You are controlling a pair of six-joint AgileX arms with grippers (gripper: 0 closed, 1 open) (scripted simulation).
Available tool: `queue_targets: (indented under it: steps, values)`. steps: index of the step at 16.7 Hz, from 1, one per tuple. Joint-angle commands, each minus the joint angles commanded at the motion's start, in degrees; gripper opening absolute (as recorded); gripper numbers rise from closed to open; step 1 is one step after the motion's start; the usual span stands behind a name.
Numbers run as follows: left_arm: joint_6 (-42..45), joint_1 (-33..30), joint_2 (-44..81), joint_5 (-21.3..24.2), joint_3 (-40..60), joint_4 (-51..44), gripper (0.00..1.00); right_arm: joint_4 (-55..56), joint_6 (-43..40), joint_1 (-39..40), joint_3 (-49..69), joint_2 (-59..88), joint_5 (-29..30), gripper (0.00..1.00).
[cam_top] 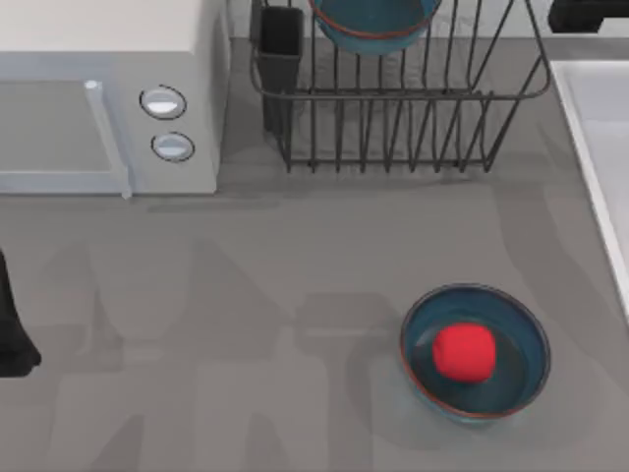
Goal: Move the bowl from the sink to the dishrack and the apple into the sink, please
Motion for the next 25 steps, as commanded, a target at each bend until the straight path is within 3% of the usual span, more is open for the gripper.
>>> queue_targets:
  steps: [6, 11, 15, 25]
  values:
    - [0.0, 0.0, 0.0, 0.0, 0.0, 0.0, 1.0, -11.2, -1.1, -11.6, -22.8, -41.5, -12.0, 1.0]
    - [0.0, 0.0, 0.0, 0.0, 0.0, 0.0, 1.0, -20.8, -1.1, -19.8, -40.8, -63.6, -20.1, 1.0]
    - [0.0, 0.0, 0.0, 0.0, 0.0, 0.0, 1.0, -25.2, -0.7, -23.0, -47.7, -70.4, -23.2, 1.0]
    - [0.0, 0.0, 0.0, 0.0, 0.0, 0.0, 1.0, -25.3, -0.7, -23.1, -47.9, -70.7, -23.3, 1.0]
